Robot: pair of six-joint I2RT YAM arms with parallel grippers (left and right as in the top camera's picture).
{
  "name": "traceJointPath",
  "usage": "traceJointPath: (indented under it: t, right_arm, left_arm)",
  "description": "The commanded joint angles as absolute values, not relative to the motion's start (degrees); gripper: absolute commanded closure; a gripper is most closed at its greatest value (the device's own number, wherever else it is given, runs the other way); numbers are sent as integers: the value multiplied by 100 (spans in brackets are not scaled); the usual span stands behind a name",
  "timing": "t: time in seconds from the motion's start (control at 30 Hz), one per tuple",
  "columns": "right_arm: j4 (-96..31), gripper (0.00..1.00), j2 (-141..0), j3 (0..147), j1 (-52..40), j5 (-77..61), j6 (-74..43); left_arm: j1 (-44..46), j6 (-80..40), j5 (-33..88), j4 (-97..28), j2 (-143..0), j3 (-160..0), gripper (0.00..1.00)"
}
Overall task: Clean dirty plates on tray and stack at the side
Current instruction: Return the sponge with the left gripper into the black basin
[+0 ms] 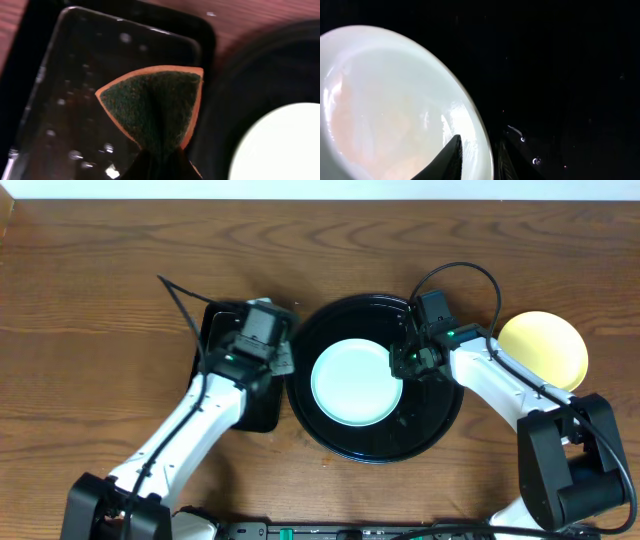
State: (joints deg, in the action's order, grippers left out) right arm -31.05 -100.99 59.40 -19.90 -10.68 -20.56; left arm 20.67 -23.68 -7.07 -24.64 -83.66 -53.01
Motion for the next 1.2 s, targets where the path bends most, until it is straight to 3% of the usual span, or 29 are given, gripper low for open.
traceJointPath:
  t: [0.0, 0.4, 0.5, 0.53, 0.67, 0.8, 0.87, 0.9, 0.97, 1.0, 1.03, 1.17]
  right_arm:
    - [-3138, 78, -10298, 5927, -2034, -1035, -2053]
    - [-3177, 82, -10460, 5924, -2034, -1037, -2053]
    - [-3177, 82, -10460, 5924, -2034, -1037, -2053]
    - [-3177, 82, -10460, 5924, -2034, -1037, -2053]
    - [-3199, 83, -10460, 5924, -2034, -1037, -2053]
    - [-3212, 83, -10460, 5924, -2034, -1037, -2053]
    - [-3212, 83, -10460, 5924, -2034, -1037, -2053]
    - [-3212, 83, -10460, 5924, -2034, -1037, -2053]
    - [-3214, 83, -10460, 5924, -2034, -1037, -2053]
    - [-3216, 83, -10460, 5924, -2034, -1037, -2053]
    - [-3214, 83, -10460, 5924, -2034, -1037, -2053]
    - [-3214, 83, -10460, 5924, -2034, -1037, -2053]
  left_arm:
    - [1640, -1780, -54, -2436, -8630, -5266, 92]
    - [80, -982, 2650, -1719, -10042, -5266, 92]
    - [-180, -947, 2633, -1723, -10265, -5266, 92]
    - [-266, -882, 2622, -1726, -10324, -5266, 88]
    - [-486, -869, 1824, -1817, -10409, -5266, 83]
    - [-467, -869, 1817, -1809, -10409, -5266, 45]
    - [-451, -869, 1824, -1809, -10409, -5266, 41]
    - [-443, -869, 1887, -1806, -10409, -5266, 45]
    - [-423, -860, 2053, -1787, -10409, -5266, 79]
    - [-414, -860, 2139, -1778, -10409, -5266, 86]
    - [-403, -858, 2217, -1763, -10409, -5266, 92]
    - [-355, -751, 2460, -1721, -10409, -5269, 92]
